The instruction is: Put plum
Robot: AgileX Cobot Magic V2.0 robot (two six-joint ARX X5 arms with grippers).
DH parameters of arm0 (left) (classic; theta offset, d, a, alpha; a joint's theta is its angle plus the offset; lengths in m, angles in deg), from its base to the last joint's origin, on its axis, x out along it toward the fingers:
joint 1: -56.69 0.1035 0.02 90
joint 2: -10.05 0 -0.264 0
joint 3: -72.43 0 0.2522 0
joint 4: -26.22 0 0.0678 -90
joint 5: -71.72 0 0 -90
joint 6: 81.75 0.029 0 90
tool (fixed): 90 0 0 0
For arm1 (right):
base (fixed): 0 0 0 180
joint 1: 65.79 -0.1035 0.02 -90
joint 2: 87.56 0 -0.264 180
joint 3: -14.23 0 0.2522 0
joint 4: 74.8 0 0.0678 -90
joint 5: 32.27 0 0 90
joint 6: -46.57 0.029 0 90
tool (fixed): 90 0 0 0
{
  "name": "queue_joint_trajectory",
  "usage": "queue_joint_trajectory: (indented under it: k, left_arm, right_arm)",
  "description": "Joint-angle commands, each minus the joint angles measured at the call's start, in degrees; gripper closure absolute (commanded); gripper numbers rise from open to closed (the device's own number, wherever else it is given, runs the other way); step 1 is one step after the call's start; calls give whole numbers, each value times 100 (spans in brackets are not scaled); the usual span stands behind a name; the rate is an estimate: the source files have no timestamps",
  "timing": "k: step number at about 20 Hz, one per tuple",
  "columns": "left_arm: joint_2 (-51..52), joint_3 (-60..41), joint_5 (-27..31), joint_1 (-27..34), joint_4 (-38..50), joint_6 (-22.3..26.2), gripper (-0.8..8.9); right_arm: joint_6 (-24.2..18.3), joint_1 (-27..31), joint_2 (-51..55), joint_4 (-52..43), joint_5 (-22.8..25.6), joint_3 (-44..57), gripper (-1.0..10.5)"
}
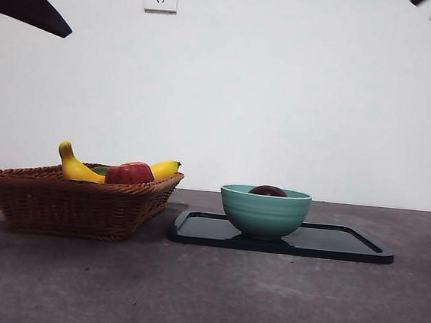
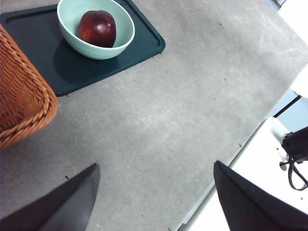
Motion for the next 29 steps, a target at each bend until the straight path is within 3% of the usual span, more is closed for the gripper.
queue_joint_trajectory:
  k: [1,7,19,25,29]
  left_arm:
    - [-15,52,-11,-31,24,68,439]
    - [-15,52,-11,-31,24,68,439]
    - [-15,52,-11,-31,22,61,439]
    - [-199,85,-4,-234,603,-380,439]
    - [-975,590,190,-356,935,-568,439]
  right_arm:
    - [-46,-33,398,-39,-273,428,778]
    - [-9,-33,1102,-37,-560,1305,778]
    - [-9,-33,1119,-46,-560,1322,778]
    - [-7,-33,1119,-46,-560,1322,778]
    - [-7,-33,1119,-42,-560,1322,778]
